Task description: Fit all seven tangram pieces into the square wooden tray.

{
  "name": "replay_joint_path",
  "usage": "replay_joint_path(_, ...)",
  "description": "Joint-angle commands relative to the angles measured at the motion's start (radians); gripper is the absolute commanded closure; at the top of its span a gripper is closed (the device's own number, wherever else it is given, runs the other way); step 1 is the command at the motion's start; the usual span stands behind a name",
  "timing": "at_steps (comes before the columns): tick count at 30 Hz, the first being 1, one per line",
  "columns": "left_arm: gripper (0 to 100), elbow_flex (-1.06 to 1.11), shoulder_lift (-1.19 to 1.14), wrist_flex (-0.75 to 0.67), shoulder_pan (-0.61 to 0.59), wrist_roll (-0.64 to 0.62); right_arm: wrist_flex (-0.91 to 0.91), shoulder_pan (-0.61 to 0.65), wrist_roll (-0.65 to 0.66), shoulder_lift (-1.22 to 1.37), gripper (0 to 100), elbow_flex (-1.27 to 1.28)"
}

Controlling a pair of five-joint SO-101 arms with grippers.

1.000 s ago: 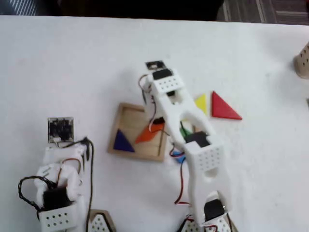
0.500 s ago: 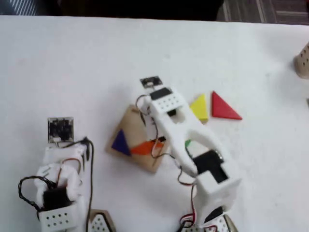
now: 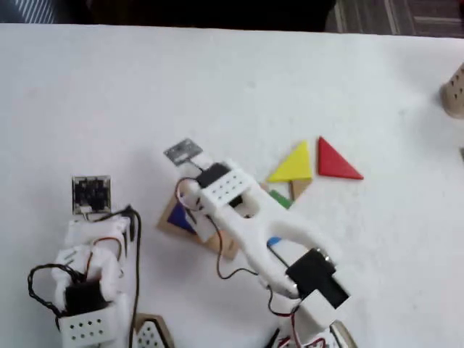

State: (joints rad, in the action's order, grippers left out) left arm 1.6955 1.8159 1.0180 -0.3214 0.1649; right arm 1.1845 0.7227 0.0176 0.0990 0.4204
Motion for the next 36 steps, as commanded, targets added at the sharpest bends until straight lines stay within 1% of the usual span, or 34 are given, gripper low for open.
replay_joint_path(1, 79, -0.003, 0.010, -0.032, -0.012, 0.000, -0.070, 0.008, 0.008, -0.053, 98.1, 0.014)
replay_joint_path(12, 79, -0.003, 0.010, -0.032, -0.012, -0.002, -0.252, -0.031, 0.006, -0.005, 98.1, 0.012)
replay_joint_path(15, 79, -0.003, 0.010, -0.032, -0.012, -0.002, -0.213, -0.045, 0.006, -0.015, 98.1, -0.028)
replay_joint_path(17, 79, -0.003, 0.010, -0.032, -0.012, -0.002, -0.179, -0.070, -0.023, -0.047, 98.1, -0.049)
replay_joint_path(20, 79, -0.003, 0.010, -0.032, -0.012, -0.002, -0.179, -0.139, -0.054, -0.087, 98.1, -0.051)
replay_joint_path(23, 79, -0.003, 0.010, -0.032, -0.012, -0.002, -0.226, -0.208, -0.055, -0.077, 98.1, -0.049)
replay_joint_path(26, 79, -0.003, 0.010, -0.031, -0.012, -0.002, -0.285, -0.248, -0.055, -0.028, 98.1, -0.049)
replay_joint_path(31, 79, -0.003, 0.010, -0.029, -0.012, -0.002, -0.387, -0.248, -0.055, 0.065, 98.1, -0.054)
replay_joint_path(34, 79, -0.003, 0.010, -0.029, -0.012, -0.002, -0.389, -0.248, -0.049, 0.088, 98.1, -0.052)
replay_joint_path(36, 79, -0.003, 0.010, -0.029, -0.012, -0.002, -0.348, -0.249, -0.049, 0.088, 98.1, -0.051)
